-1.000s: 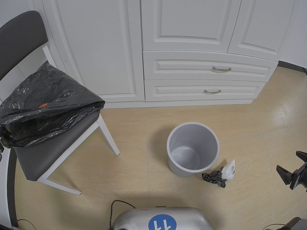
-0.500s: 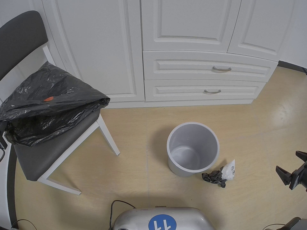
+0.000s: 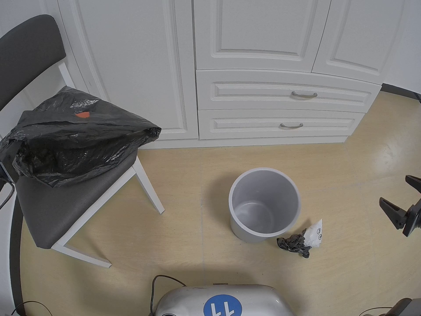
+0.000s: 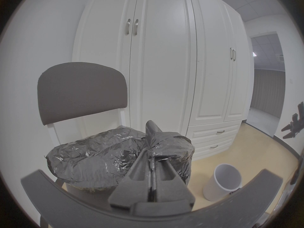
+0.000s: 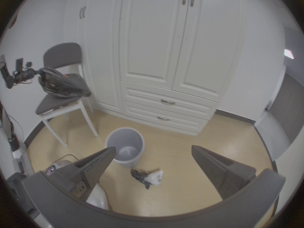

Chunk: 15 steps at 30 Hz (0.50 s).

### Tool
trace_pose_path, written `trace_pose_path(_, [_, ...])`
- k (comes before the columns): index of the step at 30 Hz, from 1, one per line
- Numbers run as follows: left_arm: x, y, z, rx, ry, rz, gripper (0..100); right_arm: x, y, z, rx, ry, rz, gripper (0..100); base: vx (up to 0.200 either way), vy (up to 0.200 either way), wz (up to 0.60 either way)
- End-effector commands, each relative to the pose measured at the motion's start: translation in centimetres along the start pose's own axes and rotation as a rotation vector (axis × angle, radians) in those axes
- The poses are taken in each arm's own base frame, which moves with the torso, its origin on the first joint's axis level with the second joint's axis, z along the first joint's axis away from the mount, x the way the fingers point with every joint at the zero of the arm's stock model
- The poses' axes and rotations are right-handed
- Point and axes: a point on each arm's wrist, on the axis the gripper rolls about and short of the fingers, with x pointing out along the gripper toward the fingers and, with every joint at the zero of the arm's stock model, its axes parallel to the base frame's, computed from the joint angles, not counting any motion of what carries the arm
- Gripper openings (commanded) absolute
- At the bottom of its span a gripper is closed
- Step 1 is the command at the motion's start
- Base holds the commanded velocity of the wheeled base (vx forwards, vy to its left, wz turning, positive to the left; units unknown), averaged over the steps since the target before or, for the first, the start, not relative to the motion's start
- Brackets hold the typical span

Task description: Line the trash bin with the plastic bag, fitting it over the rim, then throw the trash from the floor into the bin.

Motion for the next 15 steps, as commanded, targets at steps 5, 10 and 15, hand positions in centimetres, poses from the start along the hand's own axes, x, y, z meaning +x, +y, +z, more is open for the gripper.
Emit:
trace_pose_path(5, [2.3,-8.0,4.0,-0.09,0.057,0.006,0,3.2,5.2,3.0,0.235,-0.024,0.321,100,0.0,0.0,0.0])
trace_pose_path(10, [2.8,-12.0,4.6,-0.13,0.066,-0.036,0,5.5,7.9,3.8,0.374,-0.027,0.326,100,0.0,0.0,0.0])
trace_pose_path(15, [3.4,-14.2,4.5,-0.176,0.037,-0.099,0,5.9,9.9,2.9,0.348,0.031,0.392,100,0.0,0.0,0.0])
